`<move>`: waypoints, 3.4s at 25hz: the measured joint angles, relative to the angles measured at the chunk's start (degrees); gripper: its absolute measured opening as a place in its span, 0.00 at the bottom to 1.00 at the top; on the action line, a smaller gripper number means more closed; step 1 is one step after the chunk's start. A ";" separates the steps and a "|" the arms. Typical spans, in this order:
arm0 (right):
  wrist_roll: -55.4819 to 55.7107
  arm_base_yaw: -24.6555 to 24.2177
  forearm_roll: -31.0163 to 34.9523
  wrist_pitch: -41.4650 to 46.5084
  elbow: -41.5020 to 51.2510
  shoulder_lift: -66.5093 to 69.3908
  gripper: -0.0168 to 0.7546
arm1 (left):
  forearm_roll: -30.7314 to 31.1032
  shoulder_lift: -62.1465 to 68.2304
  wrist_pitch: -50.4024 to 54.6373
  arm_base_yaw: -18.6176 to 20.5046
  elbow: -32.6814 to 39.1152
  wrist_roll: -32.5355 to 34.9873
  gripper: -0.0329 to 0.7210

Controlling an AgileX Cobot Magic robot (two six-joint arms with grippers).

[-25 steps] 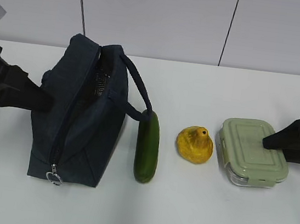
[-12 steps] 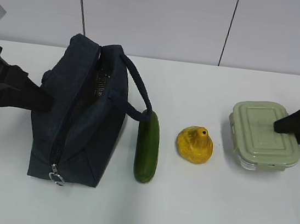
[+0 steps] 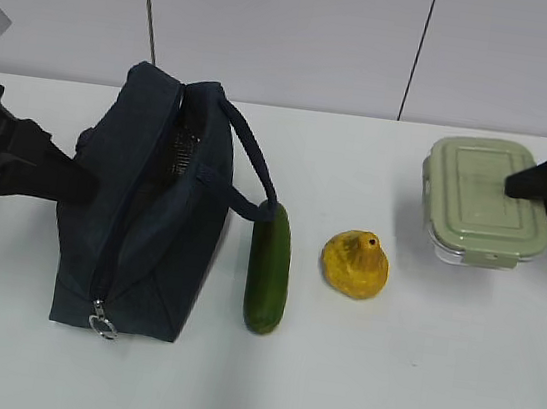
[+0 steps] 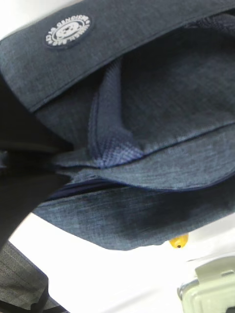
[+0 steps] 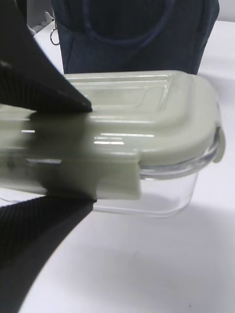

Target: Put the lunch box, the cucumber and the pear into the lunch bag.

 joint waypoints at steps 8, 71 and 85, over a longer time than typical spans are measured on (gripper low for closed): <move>0.35 9.04 6.00 0.46 0.09 -4.09 0.53 | -0.06 0.00 0.00 0.00 0.00 0.14 0.05; 4.19 32.23 -4.09 -4.91 -9.71 -1.26 0.53 | -13.37 0.00 -6.32 -8.39 0.00 2.52 0.05; 5.93 35.66 -6.20 -7.37 -9.71 -1.26 0.53 | -14.12 0.00 -6.37 -8.39 0.00 2.52 0.05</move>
